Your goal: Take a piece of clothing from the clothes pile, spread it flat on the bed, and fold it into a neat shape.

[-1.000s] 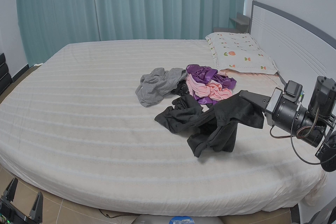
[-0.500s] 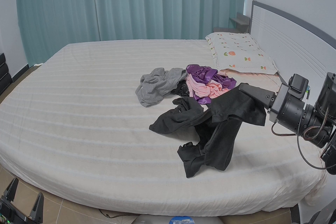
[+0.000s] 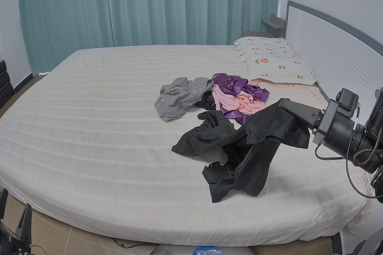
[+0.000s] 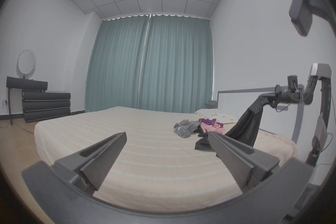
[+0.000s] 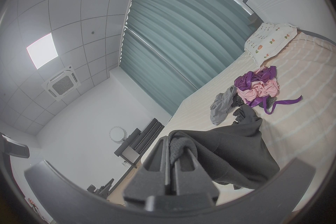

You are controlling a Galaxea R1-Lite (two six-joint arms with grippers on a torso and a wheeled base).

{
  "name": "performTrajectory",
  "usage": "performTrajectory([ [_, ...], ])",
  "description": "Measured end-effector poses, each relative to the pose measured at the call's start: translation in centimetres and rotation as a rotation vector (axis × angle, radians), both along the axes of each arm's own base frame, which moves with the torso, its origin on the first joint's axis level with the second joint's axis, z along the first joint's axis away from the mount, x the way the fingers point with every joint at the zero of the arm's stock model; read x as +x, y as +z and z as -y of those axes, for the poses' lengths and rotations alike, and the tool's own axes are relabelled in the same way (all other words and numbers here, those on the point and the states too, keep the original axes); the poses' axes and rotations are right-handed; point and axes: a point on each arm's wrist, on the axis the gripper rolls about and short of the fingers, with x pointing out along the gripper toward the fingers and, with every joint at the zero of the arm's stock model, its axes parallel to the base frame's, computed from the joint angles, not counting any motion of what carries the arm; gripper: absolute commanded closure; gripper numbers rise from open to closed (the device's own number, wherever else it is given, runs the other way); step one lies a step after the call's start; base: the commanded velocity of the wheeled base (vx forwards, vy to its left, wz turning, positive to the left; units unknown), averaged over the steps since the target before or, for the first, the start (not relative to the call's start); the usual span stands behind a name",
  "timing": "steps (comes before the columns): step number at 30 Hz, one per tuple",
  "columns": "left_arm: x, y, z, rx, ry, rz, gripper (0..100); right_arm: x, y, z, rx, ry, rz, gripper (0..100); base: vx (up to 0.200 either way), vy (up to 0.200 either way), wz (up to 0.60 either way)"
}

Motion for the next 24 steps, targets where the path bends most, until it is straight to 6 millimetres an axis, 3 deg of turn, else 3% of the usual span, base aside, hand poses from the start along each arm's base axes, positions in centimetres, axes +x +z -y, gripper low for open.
performTrajectory([
  [4, 0.6, 0.9, 0.1, 0.039, -0.064, -0.038, 0, 0.0, -0.1, 0.0, -0.001, 0.002, -0.003, 100, 0.000, 0.000, 0.00],
  [10, 2.1, -0.8, 0.3, 0.125, -0.192, -0.223, 0, 0.0, -0.2, 0.0, -0.004, 0.001, -0.009, 100, 0.000, 0.000, 0.00],
  [15, 3.5, -1.0, 0.4, 0.138, -0.222, -0.345, 0, 0.1, -0.3, 0.0, -0.006, 0.004, -0.012, 100, 0.000, 0.000, 0.00],
  [24, 8.1, 0.2, 0.7, 0.135, -0.248, -0.488, 0, 0.1, -0.4, -0.1, -0.008, 0.012, -0.017, 100, 0.000, 0.000, 0.00],
])
